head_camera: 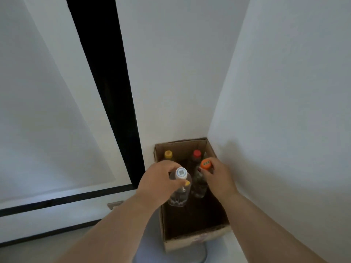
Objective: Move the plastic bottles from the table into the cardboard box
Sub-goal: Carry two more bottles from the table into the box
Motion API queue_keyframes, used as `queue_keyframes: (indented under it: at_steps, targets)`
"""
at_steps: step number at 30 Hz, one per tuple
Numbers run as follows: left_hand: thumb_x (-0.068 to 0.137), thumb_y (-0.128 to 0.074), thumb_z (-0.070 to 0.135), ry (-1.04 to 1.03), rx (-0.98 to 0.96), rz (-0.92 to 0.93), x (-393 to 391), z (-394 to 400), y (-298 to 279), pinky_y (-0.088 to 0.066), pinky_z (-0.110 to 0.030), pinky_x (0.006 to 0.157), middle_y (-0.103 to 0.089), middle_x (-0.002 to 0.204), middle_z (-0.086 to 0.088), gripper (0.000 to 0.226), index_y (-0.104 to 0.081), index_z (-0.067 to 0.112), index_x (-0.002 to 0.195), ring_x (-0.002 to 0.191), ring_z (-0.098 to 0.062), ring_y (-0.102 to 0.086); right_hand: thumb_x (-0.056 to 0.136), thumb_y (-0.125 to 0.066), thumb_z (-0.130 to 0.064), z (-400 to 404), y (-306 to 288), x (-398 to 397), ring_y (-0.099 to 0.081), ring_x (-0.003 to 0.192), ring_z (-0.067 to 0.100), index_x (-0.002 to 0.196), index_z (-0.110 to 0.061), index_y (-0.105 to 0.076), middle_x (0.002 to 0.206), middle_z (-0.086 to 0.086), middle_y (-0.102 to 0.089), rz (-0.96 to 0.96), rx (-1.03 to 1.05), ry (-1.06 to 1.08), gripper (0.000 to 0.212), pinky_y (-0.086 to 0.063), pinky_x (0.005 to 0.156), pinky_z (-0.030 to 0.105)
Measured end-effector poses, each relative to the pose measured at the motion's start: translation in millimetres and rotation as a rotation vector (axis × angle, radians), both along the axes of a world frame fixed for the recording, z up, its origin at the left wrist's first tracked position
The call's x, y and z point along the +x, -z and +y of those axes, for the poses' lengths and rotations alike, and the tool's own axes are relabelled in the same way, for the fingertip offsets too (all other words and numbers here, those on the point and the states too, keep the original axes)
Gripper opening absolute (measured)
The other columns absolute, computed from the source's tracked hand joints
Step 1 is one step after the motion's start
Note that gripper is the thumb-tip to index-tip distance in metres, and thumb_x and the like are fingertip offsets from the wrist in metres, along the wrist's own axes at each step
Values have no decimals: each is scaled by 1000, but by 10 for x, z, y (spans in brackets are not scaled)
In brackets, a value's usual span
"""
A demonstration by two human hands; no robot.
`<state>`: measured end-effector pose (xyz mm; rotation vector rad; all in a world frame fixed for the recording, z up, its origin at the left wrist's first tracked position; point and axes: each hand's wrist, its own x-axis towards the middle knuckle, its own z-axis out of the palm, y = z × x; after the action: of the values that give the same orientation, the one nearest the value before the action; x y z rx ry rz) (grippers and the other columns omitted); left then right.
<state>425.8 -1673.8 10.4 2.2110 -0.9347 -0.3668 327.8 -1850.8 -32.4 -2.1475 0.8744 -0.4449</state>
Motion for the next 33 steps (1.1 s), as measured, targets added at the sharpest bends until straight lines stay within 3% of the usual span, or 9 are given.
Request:
queue_keyframes:
  at_steps: [3,9,12,15,20,30,33]
  targets:
    - [74,-77,43,-3,118,-88,118,-150,223,-28,-33,107,-69,91,18,18,-72,35,89,98,-8,-56,84,-70,-15,-58,188,92,-62,75,17,81,-24,-61,76,-7,-65,75,44,-33,14,-48,66,28]
    - [83,-60,40,107,490,-307,240,-381,571,-22,-35,106,-72,79,10,15,-68,29,77,87,-12,-63,86,-70,-14,-99,497,174,-60,78,19,83,-23,-60,80,-2,-63,192,71,-6,14,-41,68,27]
    - [84,-63,31,144,611,-392,271,-440,699,-20,-39,110,-67,77,10,8,-68,29,78,89,-15,-61,88,-67,-13,-120,580,178,-63,87,23,95,-16,-65,91,4,-68,238,95,2,8,-49,76,31]
    - [81,-67,22,158,666,-435,321,-499,792,-12,-40,108,-66,88,6,7,-71,28,83,104,-19,-55,88,-65,-11,-122,616,190,-64,87,24,96,-12,-65,91,7,-69,249,86,14,7,-52,77,35]
    - [83,-63,20,169,796,-443,390,-640,842,-18,-43,108,-70,96,2,10,-71,26,83,111,-23,-53,89,-62,-10,-124,637,210,-61,81,26,92,-10,-62,86,6,-66,245,50,38,3,-47,68,32]
    - [87,-63,22,207,954,-447,446,-776,915,-20,-42,108,-72,96,3,8,-69,27,86,105,-21,-58,88,-64,-10,-121,659,194,-65,98,30,108,-13,-65,104,11,-71,215,63,58,21,-52,80,34]
    - [88,-64,26,210,958,-457,434,-758,919,-21,-42,107,-72,96,3,5,-69,28,86,106,-21,-58,90,-63,-11,-115,662,181,-63,109,30,122,-14,-63,117,11,-69,216,54,54,33,-49,89,33]
